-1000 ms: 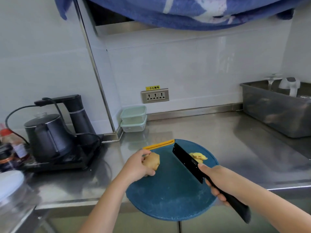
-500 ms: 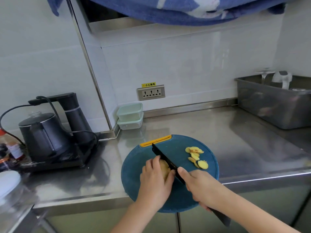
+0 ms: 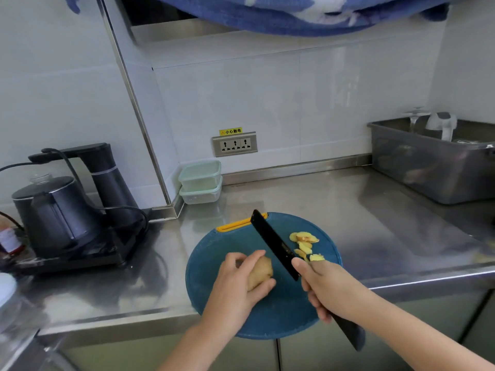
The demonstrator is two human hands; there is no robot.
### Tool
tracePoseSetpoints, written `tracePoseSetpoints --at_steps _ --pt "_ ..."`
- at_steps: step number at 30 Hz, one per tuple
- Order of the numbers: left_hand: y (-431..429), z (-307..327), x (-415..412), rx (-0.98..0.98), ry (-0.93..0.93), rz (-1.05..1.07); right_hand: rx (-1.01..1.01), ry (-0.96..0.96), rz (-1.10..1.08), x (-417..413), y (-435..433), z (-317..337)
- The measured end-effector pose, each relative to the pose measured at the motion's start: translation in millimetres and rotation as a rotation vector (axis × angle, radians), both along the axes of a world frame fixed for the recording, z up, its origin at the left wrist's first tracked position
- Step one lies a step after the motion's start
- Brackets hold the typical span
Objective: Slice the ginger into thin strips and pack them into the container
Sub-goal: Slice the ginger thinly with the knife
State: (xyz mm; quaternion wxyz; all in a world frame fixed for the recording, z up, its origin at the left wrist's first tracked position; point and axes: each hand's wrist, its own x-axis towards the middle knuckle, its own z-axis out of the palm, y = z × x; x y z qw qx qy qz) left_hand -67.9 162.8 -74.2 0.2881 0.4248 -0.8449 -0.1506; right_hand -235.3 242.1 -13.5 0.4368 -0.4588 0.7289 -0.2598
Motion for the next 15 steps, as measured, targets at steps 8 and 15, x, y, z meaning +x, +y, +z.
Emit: tracePoseSetpoints --at_steps 8,15 --pt "-2 -4 4 -0.151 -0.074 -0.068 -0.013 0.277 0.007 -3 -4 -9" --pt "2 -5 3 -0.175 -0.065 -0.04 -0.04 0.258 0.057 -1 0 -6"
